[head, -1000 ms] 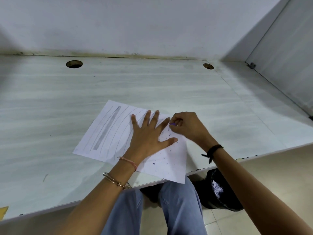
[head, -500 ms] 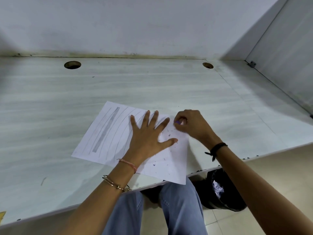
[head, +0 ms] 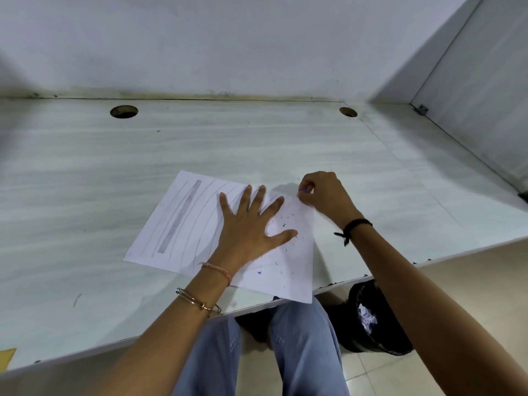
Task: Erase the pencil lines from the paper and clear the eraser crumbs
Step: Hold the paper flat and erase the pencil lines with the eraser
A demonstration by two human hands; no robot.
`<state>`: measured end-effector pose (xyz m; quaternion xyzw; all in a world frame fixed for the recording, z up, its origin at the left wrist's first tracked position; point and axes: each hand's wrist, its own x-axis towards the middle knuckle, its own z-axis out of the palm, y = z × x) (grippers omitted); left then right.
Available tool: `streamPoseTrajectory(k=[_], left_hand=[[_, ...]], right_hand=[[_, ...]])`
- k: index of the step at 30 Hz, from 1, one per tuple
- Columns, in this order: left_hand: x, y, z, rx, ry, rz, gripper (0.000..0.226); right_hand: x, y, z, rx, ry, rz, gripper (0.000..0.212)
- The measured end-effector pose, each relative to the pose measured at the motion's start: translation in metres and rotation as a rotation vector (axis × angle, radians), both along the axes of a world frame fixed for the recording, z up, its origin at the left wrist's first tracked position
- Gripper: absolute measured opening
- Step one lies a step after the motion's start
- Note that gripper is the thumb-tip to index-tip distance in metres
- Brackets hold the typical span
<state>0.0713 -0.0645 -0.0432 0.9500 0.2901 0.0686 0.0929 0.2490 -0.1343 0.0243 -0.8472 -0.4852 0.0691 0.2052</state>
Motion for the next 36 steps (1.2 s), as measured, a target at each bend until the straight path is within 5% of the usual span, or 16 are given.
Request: streamPoseTrajectory(k=[6,12,17,21,27,32,36], left_hand=[[0.001,0.000,-0.001,0.012,0.013,-0.011,0.086],[0.000,0.000,0.002,0.009,0.024,-0.003,0.089],[0.001,-0.001,0.001,0.017,0.023,-0.010,0.088],[0.001,0.000,0.001,0.013,0.028,0.001,0.088],[0.002,0.000,0.000,0.011,0.034,-0.007,0.087],[0.001,0.000,0.002,0.009,0.038,0.004,0.089],[0.001,0.000,0.000,0.037,0.030,-0.004,0.092]], right_hand=[[-0.037,-0.012,0.000,0.043,0.004,0.225,0.001],[-0.008,0.007,0.006,-0.052,-0.103,0.038,0.009],[-0.035,-0.011,0.002,-0.047,-0.027,0.246,0.003],[-0.011,-0.002,0.001,-0.036,-0.051,0.064,0.007],[-0.032,-0.003,-0.002,-0.025,0.000,0.215,0.004],[-0.008,0.010,0.003,-0.030,-0.017,0.029,0.006],[-0.031,0.007,0.007,0.015,0.000,0.120,0.007]])
